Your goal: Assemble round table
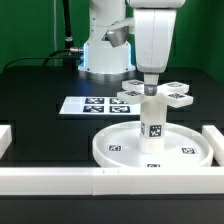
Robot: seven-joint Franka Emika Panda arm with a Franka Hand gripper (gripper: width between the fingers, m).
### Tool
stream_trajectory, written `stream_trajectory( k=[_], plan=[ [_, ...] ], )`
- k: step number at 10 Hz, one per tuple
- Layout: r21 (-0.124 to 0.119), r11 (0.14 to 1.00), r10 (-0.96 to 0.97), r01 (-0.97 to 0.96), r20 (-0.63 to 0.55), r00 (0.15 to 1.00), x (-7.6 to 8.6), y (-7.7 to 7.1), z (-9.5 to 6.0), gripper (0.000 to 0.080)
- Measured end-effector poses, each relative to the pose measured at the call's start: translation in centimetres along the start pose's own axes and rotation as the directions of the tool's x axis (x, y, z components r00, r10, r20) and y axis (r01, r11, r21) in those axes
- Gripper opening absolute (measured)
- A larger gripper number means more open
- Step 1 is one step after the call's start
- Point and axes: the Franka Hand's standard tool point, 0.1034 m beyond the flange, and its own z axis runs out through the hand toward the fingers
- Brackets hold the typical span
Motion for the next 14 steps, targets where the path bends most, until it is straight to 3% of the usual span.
stream_trajectory(
  k=[9,14],
  plan=[
    [0.018,0.997,0.072,-0.072,0.005,0.997,0.44,-0.45,0.99,0.0649],
    [0.015,0.995,0.100,-0.100,0.006,0.995,0.22,-0.21,0.85,0.0639]
  ],
)
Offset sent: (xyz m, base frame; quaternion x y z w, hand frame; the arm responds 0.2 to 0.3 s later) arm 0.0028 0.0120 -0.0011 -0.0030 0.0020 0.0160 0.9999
